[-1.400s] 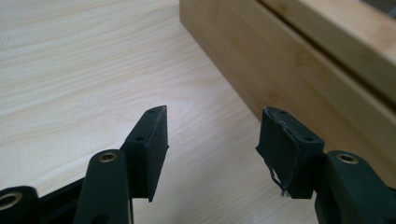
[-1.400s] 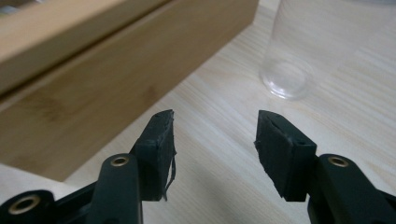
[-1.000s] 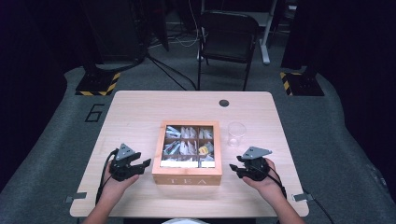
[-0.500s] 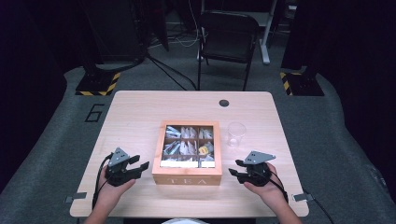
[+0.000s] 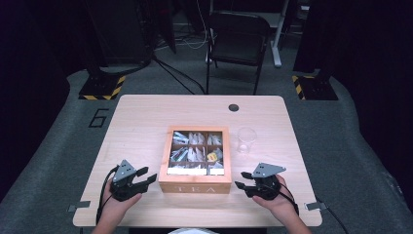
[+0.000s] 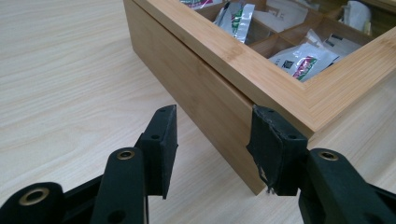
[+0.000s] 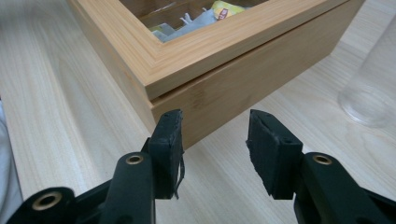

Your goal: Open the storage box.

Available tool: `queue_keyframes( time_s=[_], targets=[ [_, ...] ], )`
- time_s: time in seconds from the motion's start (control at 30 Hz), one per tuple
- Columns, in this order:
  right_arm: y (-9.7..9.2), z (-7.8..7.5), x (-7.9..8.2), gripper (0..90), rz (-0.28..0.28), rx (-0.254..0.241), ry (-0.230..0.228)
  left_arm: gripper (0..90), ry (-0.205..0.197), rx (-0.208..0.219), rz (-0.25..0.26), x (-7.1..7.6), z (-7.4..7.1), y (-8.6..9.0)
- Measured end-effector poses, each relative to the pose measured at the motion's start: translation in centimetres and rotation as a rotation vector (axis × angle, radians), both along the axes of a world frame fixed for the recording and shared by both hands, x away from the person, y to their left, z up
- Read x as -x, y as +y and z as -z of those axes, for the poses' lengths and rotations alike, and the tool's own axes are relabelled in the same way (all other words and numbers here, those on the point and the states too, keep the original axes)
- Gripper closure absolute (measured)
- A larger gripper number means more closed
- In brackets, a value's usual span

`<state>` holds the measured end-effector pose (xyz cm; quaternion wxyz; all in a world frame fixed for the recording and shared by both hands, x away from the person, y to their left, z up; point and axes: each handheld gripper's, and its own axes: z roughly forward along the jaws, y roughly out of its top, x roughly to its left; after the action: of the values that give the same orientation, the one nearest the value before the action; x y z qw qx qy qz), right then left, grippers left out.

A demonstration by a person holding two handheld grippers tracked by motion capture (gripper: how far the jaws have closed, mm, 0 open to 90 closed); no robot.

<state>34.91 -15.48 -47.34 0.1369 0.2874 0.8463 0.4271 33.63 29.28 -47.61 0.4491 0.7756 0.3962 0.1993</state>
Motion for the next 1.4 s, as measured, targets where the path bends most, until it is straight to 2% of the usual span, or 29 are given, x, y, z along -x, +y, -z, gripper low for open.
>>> queue_keyframes(
  time_s=[0.07, 0.2, 0.33, 0.47, 0.5, 0.53, 0.6, 0.7, 0.83, 1.03, 1.23, 1.4],
  targets=[
    [0.2, 0.1, 0.0, 54.7, -0.013, 0.008, -0.005, 51.7, 0.002, 0.002, 0.009, 0.0, 0.2, -0.2],
    [0.4, 0.1, 0.1, 55.0, -0.032, 0.009, -0.003, 51.9, 0.003, -0.025, 0.024, 0.0, 0.2, -0.4],
    [0.7, 0.1, 0.2, 55.3, -0.046, -0.007, -0.005, 52.1, -0.008, -0.012, 0.015, 0.0, 0.3, -0.5],
    [0.9, 0.1, 0.2, 56.3, -0.061, -0.015, -0.003, 52.1, 0.014, -0.009, 0.027, 0.0, 0.4, -0.4],
    [0.9, 0.1, 0.1, 56.3, -0.061, -0.018, 0.001, 52.2, -0.002, -0.009, 0.018, -0.1, 0.5, -0.5],
    [0.9, 0.1, 0.1, 56.5, -0.06, -0.022, 0.008, 52.2, 0.011, -0.012, 0.026, -0.1, 0.5, -0.4],
    [0.9, 0.1, 0.1, 56.6, -0.063, -0.026, 0.013, 52.2, 0.004, -0.005, 0.017, -0.2, 0.6, -0.5],
    [0.9, 0.1, 0.1, 56.5, -0.071, -0.036, 0.014, 52.1, 0.022, -0.003, 0.024, -0.1, 0.6, -0.5],
    [0.9, 0.0, 0.1, 56.4, -0.079, -0.042, 0.012, 52.1, 0.005, -0.004, 0.012, -0.2, 0.7, -0.6],
    [1.2, -0.2, -0.1, 55.6, -0.087, -0.109, 0.027, 52.1, 0.013, -0.008, 0.02, -0.2, 0.6, -0.5],
    [1.9, 0.3, -0.1, 56.3, -0.101, -0.027, 0.02, 52.1, 0.01, -0.004, 0.015, -0.2, 0.6, -0.5],
    [2.1, 0.5, -0.3, 55.5, -0.103, -0.035, 0.036, 52.1, 0.01, -0.004, 0.016, -0.2, 0.7, -0.5]
  ],
)
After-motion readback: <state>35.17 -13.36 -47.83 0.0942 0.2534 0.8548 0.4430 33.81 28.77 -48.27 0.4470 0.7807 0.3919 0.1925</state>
